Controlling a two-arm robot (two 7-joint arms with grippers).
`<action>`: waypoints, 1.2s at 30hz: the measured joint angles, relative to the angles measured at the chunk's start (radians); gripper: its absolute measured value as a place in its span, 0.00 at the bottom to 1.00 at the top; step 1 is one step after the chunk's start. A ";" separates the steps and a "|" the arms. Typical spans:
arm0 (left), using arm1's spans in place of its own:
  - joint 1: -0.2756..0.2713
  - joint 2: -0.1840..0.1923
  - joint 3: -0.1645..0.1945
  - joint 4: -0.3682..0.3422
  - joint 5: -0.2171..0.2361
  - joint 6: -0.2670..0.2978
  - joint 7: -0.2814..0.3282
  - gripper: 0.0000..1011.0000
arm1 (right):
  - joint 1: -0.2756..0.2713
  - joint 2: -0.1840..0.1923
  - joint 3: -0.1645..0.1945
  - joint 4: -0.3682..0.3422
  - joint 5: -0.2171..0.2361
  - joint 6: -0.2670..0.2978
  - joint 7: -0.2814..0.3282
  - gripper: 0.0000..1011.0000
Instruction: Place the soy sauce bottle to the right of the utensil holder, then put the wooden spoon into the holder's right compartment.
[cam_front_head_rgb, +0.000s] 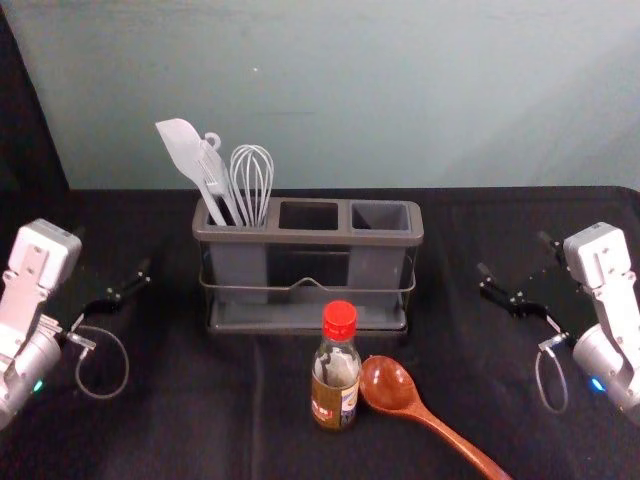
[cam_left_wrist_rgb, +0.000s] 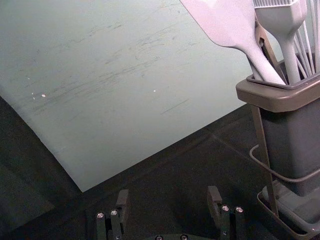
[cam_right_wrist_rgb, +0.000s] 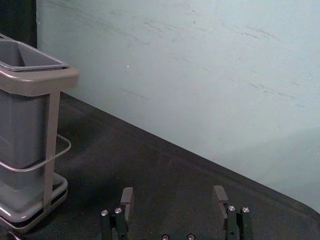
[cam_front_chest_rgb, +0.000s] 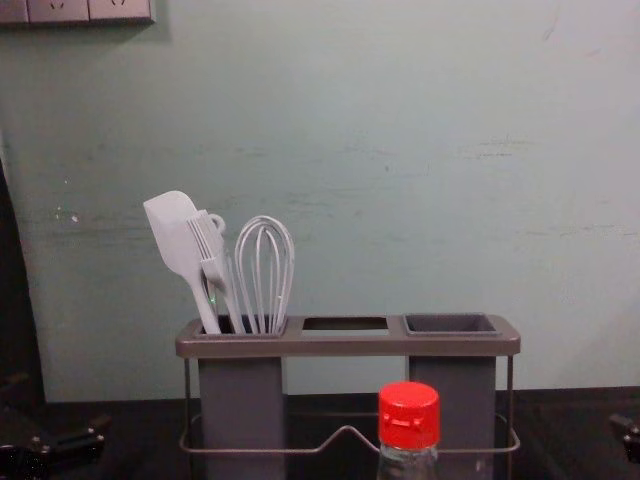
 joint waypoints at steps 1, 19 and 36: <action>0.000 0.000 0.000 0.000 0.000 0.000 0.000 1.00 | 0.000 0.000 0.000 0.000 0.000 0.000 0.000 0.99; 0.000 0.000 0.000 0.000 0.000 0.000 0.000 1.00 | 0.000 0.000 0.000 0.000 0.000 0.000 0.000 0.99; 0.000 0.000 0.000 0.000 0.000 0.000 0.000 1.00 | 0.000 0.000 0.000 0.000 0.000 0.000 0.000 0.99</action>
